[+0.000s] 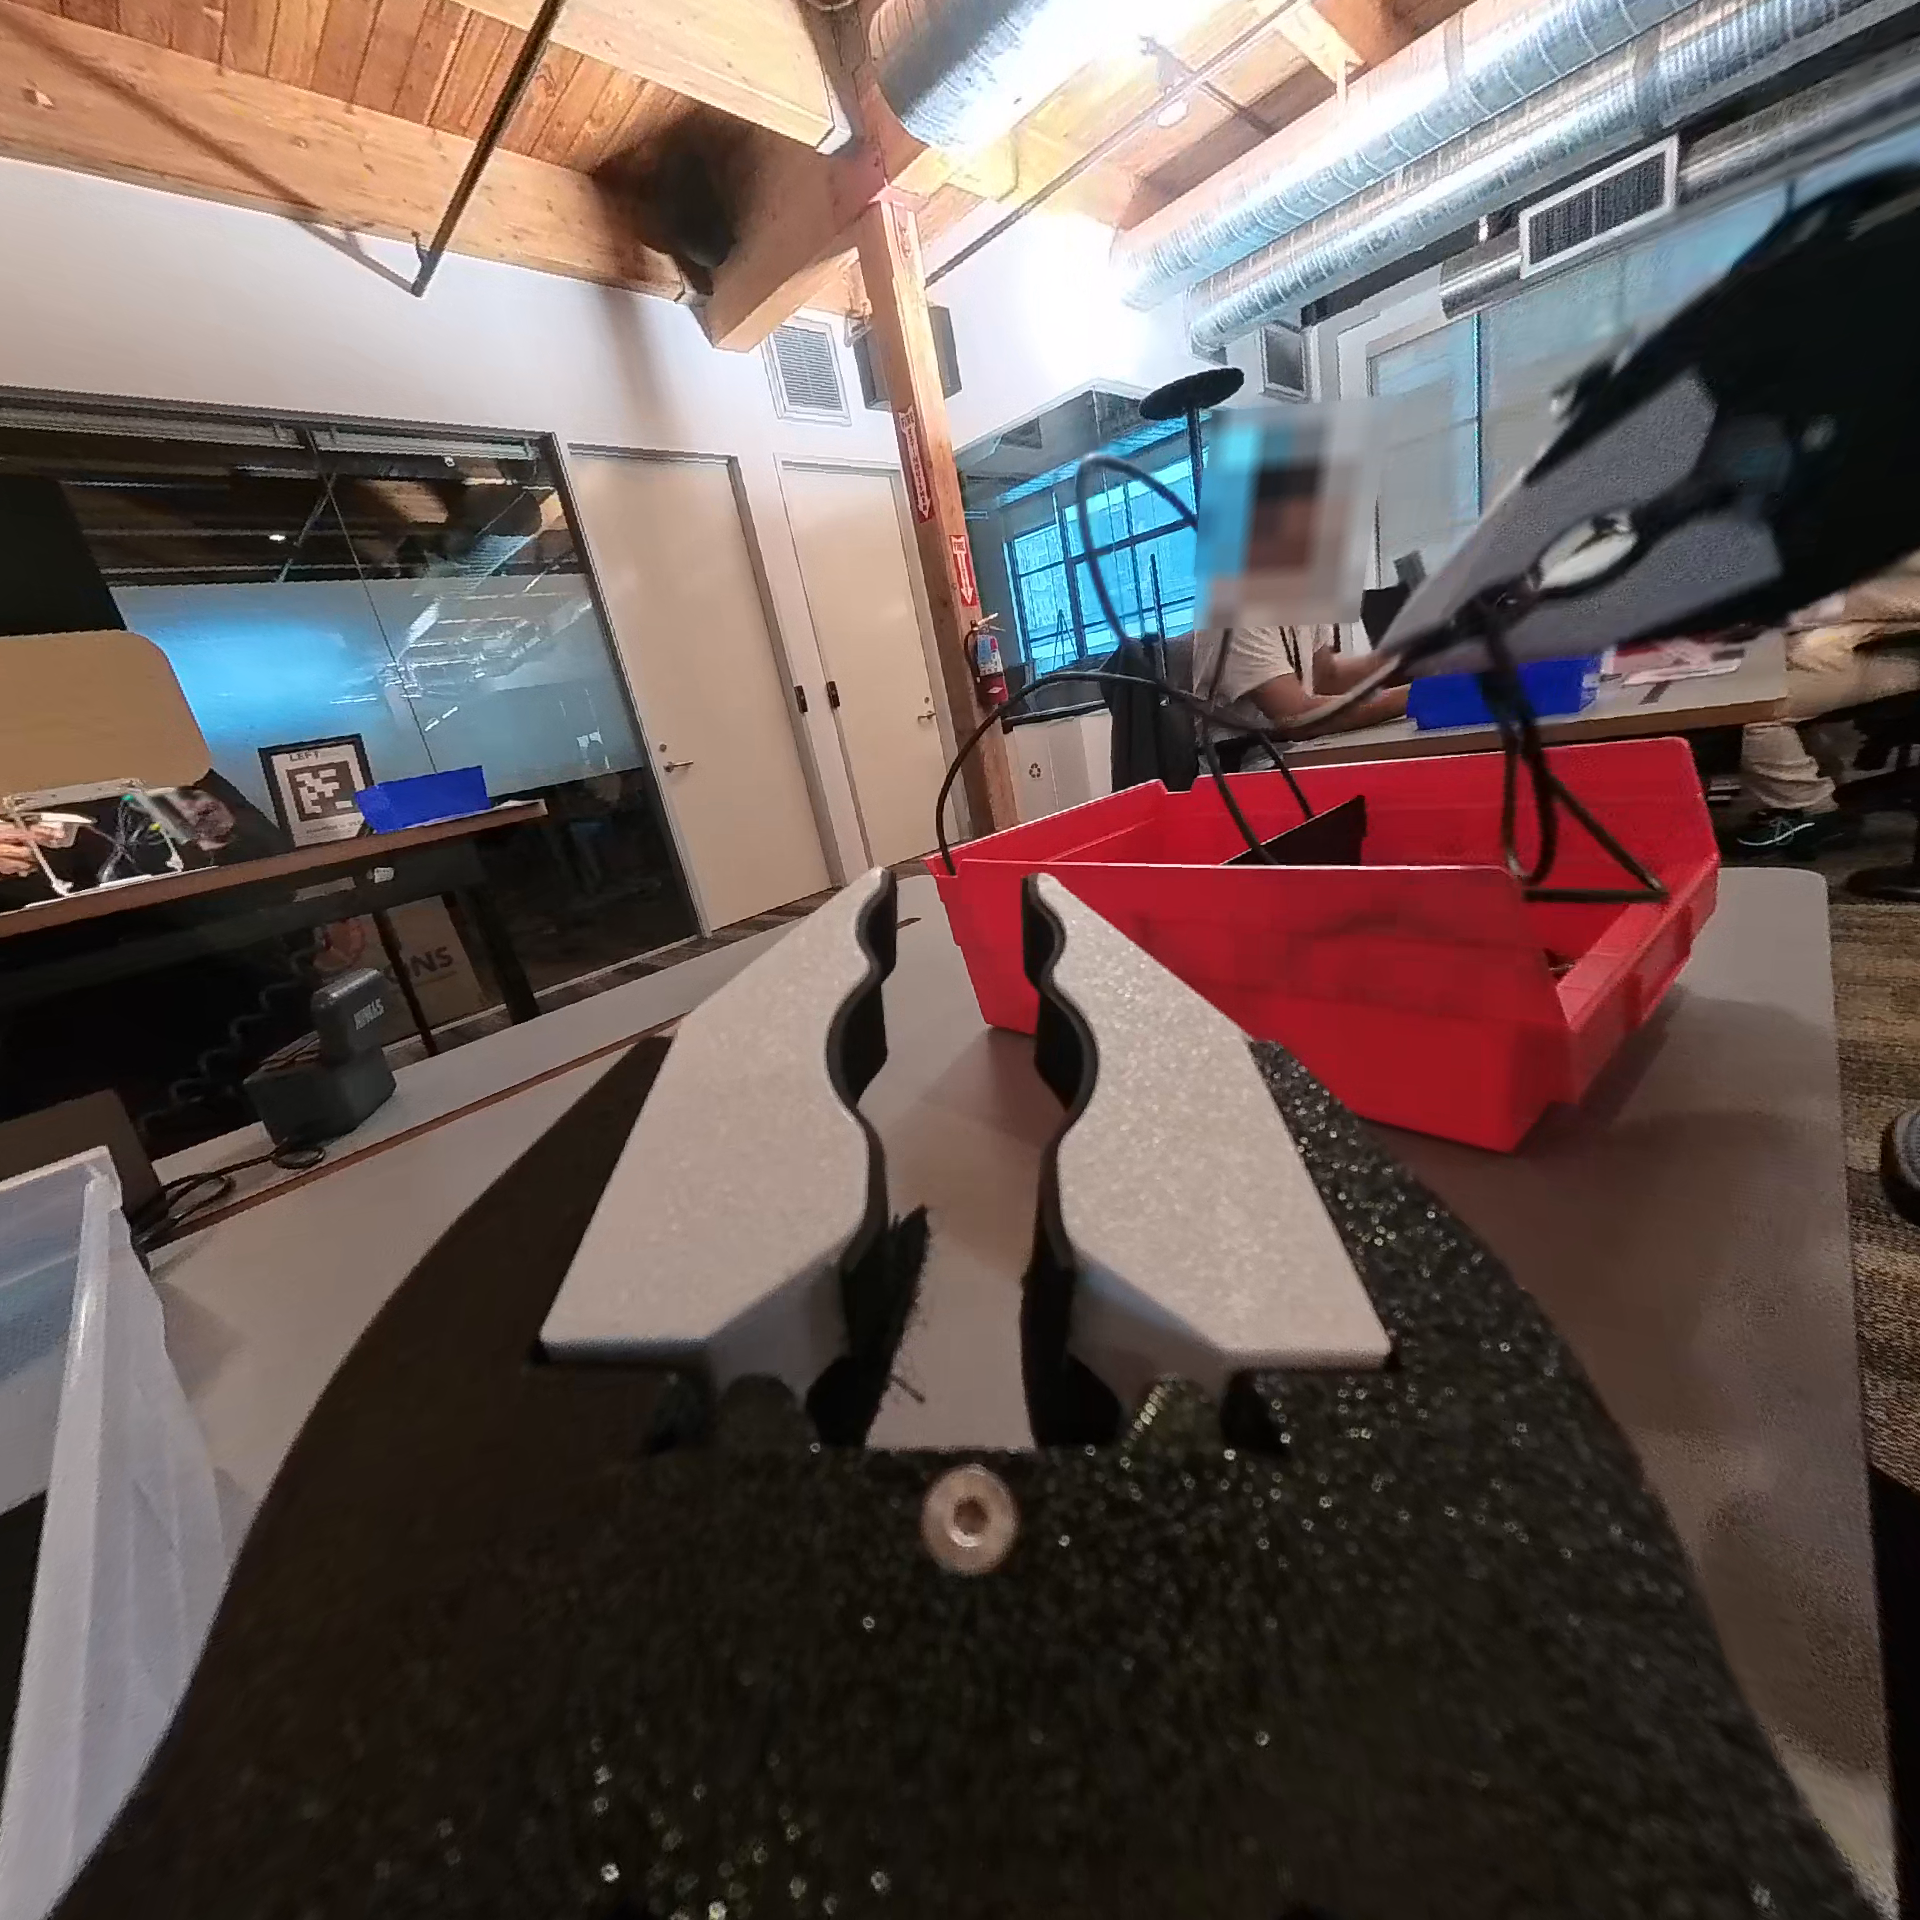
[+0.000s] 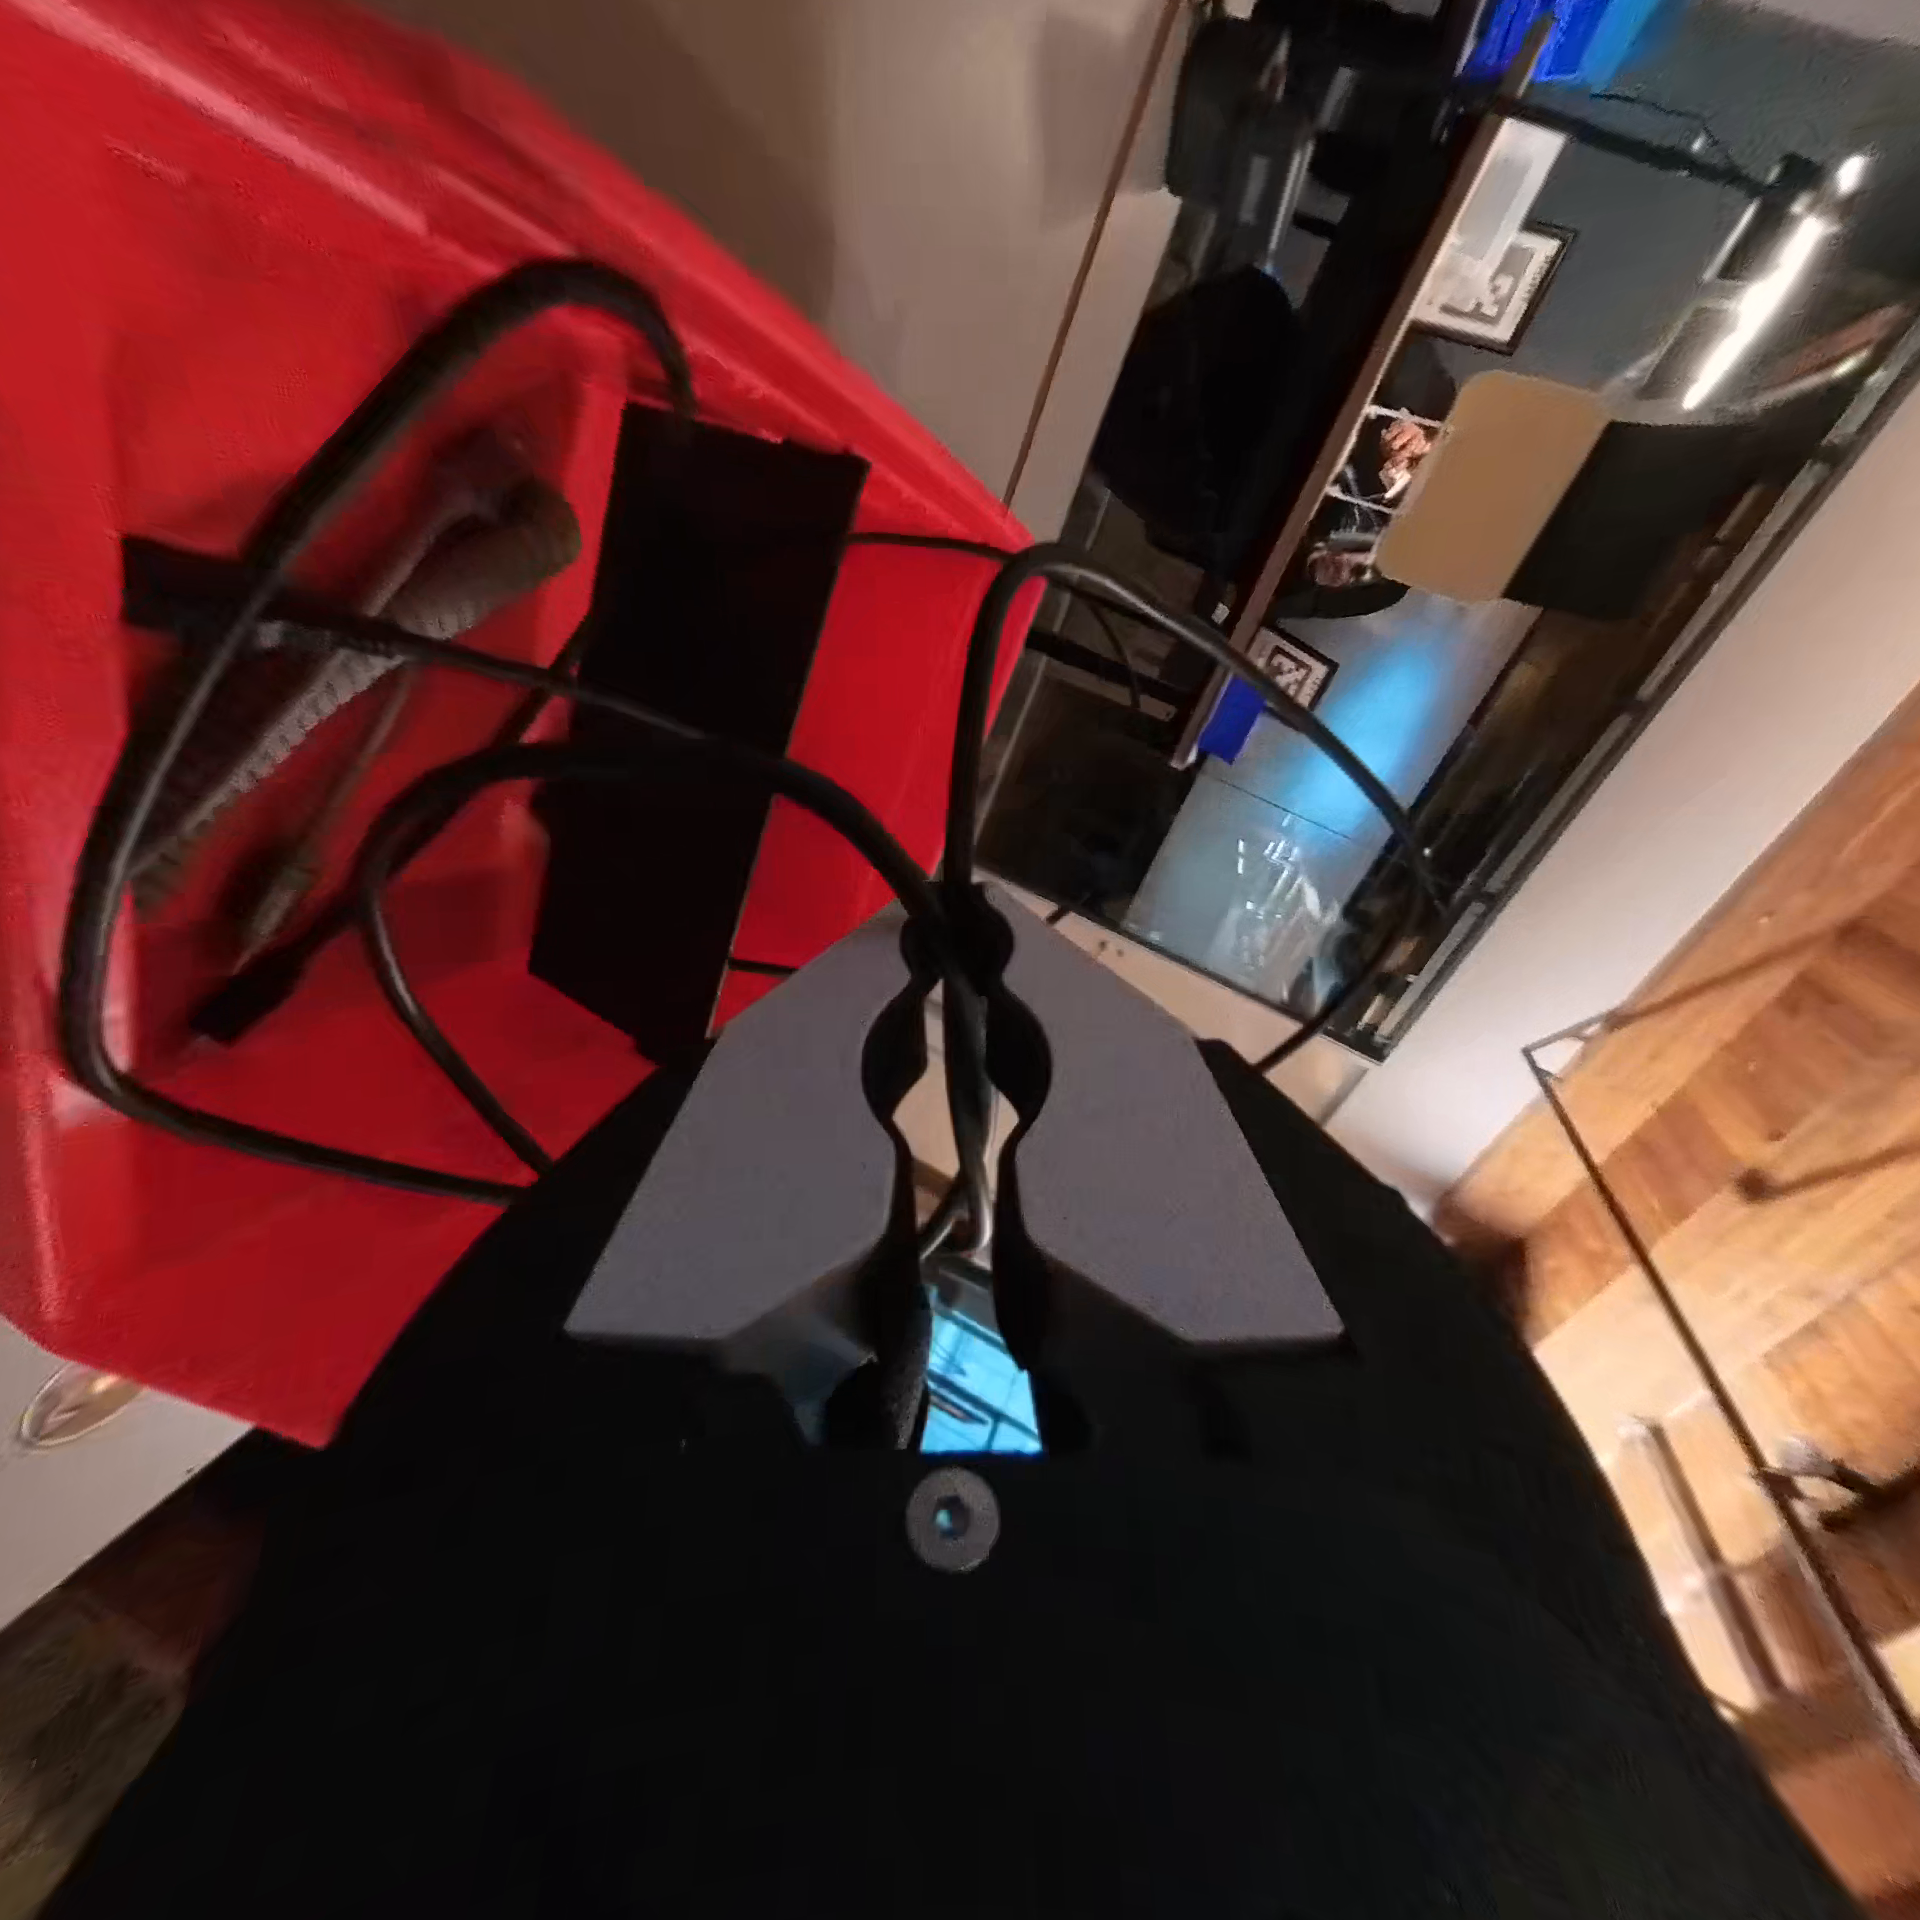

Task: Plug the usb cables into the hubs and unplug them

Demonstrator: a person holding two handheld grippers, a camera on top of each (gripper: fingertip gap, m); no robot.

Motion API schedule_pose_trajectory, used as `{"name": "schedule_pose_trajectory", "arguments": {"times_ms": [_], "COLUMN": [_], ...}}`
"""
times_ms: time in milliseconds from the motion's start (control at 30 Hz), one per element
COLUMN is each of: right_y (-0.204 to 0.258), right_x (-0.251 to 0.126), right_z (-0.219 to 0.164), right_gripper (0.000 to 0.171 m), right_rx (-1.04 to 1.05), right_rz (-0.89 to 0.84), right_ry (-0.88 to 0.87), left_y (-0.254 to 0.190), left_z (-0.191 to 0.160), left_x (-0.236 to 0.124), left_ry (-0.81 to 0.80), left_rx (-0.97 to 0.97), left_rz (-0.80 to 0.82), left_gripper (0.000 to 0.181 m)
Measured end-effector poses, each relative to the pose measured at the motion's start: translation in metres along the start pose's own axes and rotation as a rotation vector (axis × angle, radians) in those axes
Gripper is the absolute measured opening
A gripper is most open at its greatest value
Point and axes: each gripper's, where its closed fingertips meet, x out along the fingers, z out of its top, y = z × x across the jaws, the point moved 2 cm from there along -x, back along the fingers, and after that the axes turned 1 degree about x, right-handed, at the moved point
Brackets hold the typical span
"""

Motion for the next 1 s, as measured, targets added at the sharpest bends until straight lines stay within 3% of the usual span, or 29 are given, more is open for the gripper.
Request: {"name": "schedule_pose_trajectory", "arguments": {"times_ms": [267, 467, 733, 900, 1000], "right_y": [0.065, 0.086, 0.091, 0.035, -0.011], "right_x": [0.03, 0.037, 0.043, 0.016, 0.007], "right_z": [0.02, 0.012, 0.015, -0.018, -0.031], "right_gripper": [0.002, 0.002, 0.009, 0.053, 0.062], "right_rx": [-0.007, 0.241, 0.404, 0.654, 0.753], "right_rz": [0.204, 0.531, 0.739, 0.686, 0.453], "right_ry": [0.008, 0.019, 0.05, 0.146, 0.071], "left_y": [-0.001, -0.001, -0.002, -0.001, -0.001], "left_z": [0.0, 0.0, 0.0, 0.0, -0.002], "left_x": [0.001, 0.0, 0.001, 0.001, 0.002], "left_ry": [0.0, -0.002, -0.002, -0.002, 0.006], "left_rx": [0.0, -0.001, -0.006, -0.01, -0.019], "left_rz": [-0.004, -0.003, -0.011, -0.009, -0.008], "left_gripper": [0.021, 0.021, 0.019, 0.021, 0.022]}}
